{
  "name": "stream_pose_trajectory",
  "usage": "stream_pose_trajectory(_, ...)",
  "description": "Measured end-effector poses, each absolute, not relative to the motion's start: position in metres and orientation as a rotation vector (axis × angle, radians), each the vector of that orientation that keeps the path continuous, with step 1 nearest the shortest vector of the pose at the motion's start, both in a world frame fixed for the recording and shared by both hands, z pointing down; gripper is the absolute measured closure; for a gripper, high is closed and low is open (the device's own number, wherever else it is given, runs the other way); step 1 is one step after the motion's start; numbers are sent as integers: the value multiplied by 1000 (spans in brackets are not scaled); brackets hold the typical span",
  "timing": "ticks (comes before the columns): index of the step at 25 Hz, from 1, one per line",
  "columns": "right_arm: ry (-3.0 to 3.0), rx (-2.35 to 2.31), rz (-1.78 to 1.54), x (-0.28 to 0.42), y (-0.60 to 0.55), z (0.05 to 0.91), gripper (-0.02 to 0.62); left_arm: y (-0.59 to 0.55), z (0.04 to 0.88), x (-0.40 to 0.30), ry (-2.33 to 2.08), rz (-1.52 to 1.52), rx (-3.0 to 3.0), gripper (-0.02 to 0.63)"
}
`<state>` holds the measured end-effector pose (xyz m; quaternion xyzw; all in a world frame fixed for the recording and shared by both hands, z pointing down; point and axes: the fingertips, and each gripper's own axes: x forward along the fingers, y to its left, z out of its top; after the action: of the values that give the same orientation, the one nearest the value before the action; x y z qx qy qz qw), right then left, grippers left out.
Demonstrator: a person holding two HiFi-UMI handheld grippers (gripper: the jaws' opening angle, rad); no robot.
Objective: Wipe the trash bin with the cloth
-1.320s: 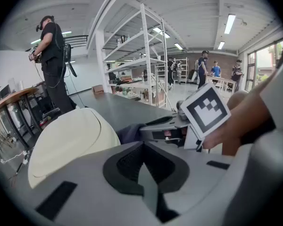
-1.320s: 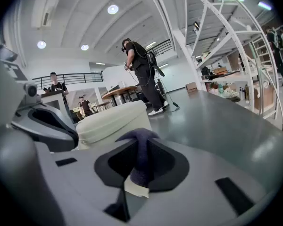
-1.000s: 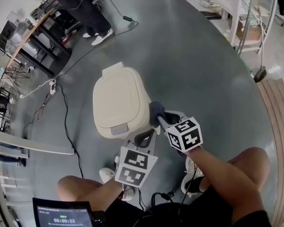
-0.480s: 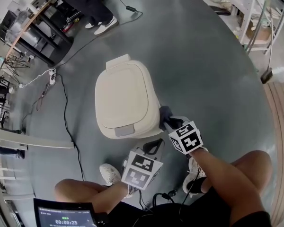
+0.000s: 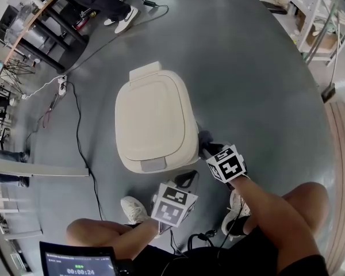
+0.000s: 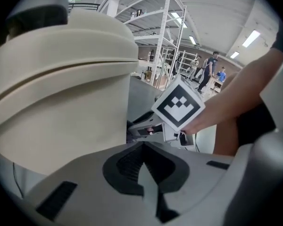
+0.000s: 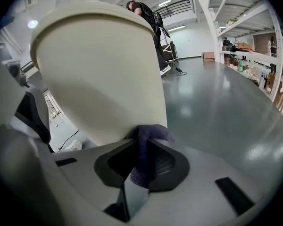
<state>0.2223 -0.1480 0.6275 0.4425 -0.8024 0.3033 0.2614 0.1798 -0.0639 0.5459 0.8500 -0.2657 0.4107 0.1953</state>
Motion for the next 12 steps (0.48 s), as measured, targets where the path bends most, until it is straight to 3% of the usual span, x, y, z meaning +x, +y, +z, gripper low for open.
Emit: stream_pose_trajectory(12,-2230,1216,776,241,-146,602,531,-56,519,212,-662,1100,2431,604)
